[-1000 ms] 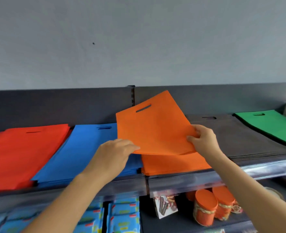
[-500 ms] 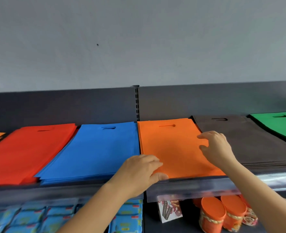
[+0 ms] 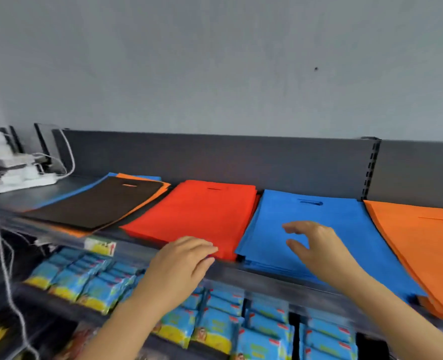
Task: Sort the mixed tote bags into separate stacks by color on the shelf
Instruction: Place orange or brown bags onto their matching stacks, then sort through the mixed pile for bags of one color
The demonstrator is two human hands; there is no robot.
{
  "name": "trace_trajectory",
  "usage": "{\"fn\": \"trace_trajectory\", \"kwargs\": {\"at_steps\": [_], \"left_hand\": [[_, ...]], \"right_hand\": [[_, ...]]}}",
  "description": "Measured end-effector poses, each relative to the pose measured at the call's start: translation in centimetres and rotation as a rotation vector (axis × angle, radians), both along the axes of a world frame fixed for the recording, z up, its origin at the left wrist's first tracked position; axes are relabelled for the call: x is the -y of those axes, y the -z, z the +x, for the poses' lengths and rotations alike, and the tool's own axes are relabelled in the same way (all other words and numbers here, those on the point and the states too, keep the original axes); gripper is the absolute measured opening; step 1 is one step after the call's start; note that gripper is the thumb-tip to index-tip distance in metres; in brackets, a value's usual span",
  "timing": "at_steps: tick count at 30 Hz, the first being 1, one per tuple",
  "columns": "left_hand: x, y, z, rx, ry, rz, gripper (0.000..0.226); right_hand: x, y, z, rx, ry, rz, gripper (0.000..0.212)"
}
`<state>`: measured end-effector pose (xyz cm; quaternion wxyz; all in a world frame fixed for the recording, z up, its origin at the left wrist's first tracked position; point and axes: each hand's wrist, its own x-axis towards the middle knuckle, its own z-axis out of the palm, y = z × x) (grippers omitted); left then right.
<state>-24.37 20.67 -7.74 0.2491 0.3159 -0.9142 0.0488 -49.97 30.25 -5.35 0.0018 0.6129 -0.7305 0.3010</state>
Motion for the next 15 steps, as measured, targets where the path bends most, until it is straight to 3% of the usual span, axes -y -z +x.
{"fn": "trace_trajectory", "kwargs": {"at_steps": [7, 11, 15], "left_hand": [[10.7, -1.0, 17.2, -0.026, -0.221, -0.055, 0.042], [15.8, -0.9, 23.7, -0.016, -0.290, -0.001, 0.033], [20.2, -0.5, 27.5, 0.036, -0.340, 0.077, 0.046]], "right_hand": [[13.0, 0.0, 16.9, -0.077, -0.210, -0.006, 0.036], [18.8, 0.0, 24.9, -0.062, -0.285, 0.010, 0.036], [23.3, -0.3, 30.6, -0.053, -0.319, 0.115, 0.052]]}}
